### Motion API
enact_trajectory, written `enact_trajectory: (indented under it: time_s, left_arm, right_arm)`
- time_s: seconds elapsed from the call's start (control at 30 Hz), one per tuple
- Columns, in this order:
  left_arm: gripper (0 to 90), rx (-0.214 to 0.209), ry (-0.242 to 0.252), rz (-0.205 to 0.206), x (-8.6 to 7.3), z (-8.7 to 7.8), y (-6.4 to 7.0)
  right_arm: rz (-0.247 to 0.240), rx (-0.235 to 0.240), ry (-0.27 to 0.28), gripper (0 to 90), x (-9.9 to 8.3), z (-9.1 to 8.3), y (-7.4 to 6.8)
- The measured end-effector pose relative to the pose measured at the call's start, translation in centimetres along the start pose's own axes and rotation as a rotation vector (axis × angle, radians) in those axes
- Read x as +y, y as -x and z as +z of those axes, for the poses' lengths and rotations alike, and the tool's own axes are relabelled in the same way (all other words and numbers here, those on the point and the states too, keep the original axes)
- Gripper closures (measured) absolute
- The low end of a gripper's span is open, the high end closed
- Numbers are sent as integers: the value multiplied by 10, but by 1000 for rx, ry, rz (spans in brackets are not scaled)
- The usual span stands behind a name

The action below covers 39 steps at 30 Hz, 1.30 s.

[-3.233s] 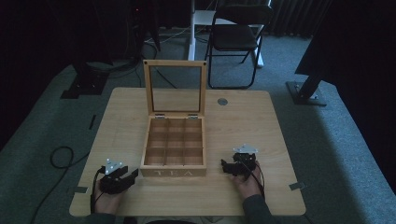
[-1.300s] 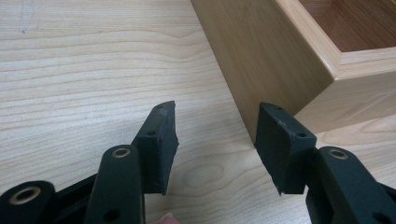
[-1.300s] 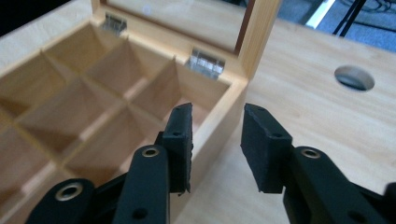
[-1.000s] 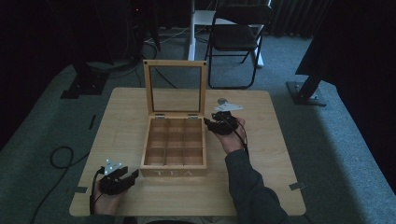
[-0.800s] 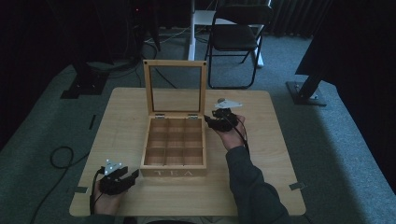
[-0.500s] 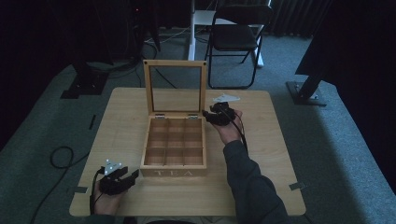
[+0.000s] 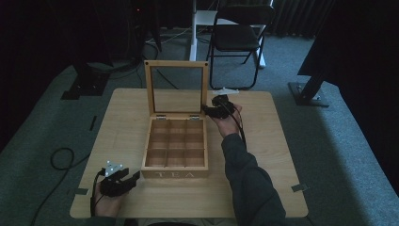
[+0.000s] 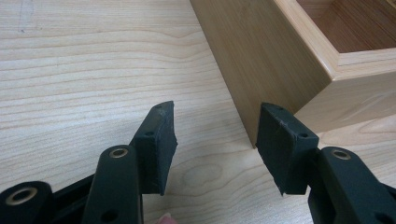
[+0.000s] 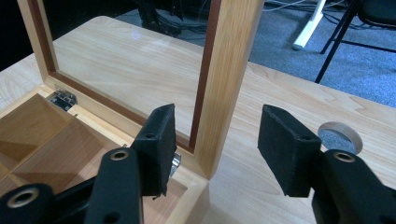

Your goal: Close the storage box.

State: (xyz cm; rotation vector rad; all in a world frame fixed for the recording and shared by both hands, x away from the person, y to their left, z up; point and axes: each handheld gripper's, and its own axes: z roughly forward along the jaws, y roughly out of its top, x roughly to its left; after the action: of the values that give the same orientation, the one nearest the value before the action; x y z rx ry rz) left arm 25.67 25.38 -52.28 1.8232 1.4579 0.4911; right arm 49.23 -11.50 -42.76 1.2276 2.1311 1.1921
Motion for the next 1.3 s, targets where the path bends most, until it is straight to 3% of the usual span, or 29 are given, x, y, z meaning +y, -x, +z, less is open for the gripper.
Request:
enact_trajectory:
  time_s: [0.27, 0.67, 0.83, 1.3]
  left_arm:
    - [474, -1, 4, 0, 0, -1, 0]
    - [470, -1, 8, -11, 0, -2, -2]
    - [471, -1, 9, -12, 0, -3, -2]
    - [470, 1, 14, -25, -1, -5, -4]
  right_arm:
    - [-11, 23, 5, 415, 11, 13, 3]
    - [35, 69, 18, 437, 26, 24, 7]
    - [-1, 57, 3, 449, 33, 29, 5]
    - [30, 108, 21, 494, 38, 36, 12]
